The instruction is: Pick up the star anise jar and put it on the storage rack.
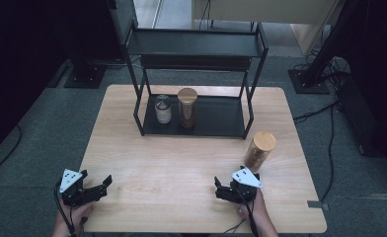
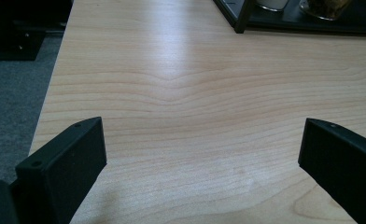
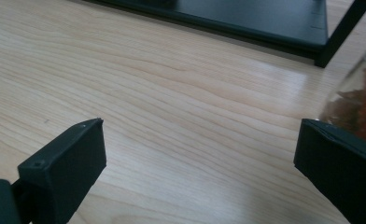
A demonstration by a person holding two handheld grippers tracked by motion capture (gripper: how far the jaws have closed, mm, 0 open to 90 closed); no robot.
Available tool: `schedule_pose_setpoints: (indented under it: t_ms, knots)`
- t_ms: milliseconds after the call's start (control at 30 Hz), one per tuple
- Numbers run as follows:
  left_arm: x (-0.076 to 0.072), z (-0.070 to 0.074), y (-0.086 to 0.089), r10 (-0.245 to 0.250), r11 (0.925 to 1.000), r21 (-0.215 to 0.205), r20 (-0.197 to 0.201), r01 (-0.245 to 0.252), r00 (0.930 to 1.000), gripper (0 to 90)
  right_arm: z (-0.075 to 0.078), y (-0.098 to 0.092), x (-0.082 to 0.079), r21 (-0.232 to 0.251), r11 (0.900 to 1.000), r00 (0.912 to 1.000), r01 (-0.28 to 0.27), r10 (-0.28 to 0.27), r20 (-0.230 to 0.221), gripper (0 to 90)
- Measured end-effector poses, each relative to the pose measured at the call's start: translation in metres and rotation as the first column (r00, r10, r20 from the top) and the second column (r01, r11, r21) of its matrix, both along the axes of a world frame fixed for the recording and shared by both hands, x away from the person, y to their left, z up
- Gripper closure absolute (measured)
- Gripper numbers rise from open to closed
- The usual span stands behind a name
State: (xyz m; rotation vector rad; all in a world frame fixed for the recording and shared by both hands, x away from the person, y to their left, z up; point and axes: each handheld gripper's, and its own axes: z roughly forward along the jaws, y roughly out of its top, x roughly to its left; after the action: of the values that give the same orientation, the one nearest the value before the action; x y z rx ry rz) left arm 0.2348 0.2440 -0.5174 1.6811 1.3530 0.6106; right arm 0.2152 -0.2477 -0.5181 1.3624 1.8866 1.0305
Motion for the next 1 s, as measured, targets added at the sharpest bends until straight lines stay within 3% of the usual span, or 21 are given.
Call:
schedule_pose_setpoints:
  t_ms: [333, 433, 667, 733, 800, 867, 933, 1000]
  knots:
    - [0.0, 0.0, 0.0, 0.001, 1.0, 0.003, -0.001, -0.001, 1.0, 1.1, 0.0, -0.021, -0.005, -0.007, 0.999, 0.9994, 0.034, -0.034, -0.001, 2.2]
    - [0.0, 0.0, 0.0, 0.001, 1.0, 0.003, -0.002, -0.001, 1.0, 1.1, 0.001, -0.028, -0.007, 0.023, 0.999, 0.9992, 0.041, -0.041, 0.002, 2.2]
    - [0.0, 0.0, -0.001, 0.003, 1.0, 0.006, 0.0, -0.003, 1.0, 1.1, 0.001, -0.041, -0.01, 0.024, 0.997, 0.9976, 0.069, -0.069, 0.002, 2.2]
    - [0.0, 0.0, -0.001, 0.003, 1.0, 0.007, -0.001, -0.003, 1.0, 1.1, 0.0, -0.044, -0.011, -0.002, 0.997, 0.9968, 0.08, -0.08, 0.004, 2.2]
    - [0.0, 0.0, -0.001, 0.002, 1.0, 0.008, -0.001, -0.002, 1.0, 1.1, 0.001, -0.049, -0.012, 0.016, 0.996, 0.9965, 0.084, -0.084, 0.004, 2.2]
    - [0.0, 0.0, -0.001, 0.002, 1.0, 0.008, -0.001, -0.002, 1.0, 1.1, 0.0, -0.053, -0.013, -0.011, 0.995, 0.9953, 0.097, -0.097, 0.004, 2.1]
    - [0.0, 0.0, -0.001, 0.003, 1.0, 0.009, -0.001, -0.003, 1.0, 1.1, 0.001, -0.059, -0.014, 0.019, 0.994, 0.9942, 0.107, -0.107, 0.004, 2.2]
    - [0.0, 0.0, -0.001, 0.002, 0.9999, 0.01, -0.001, -0.002, 1.0, 1.1, 0.0, -0.064, -0.015, -0.01, 0.992, 0.9924, 0.123, -0.123, 0.007, 2.1]
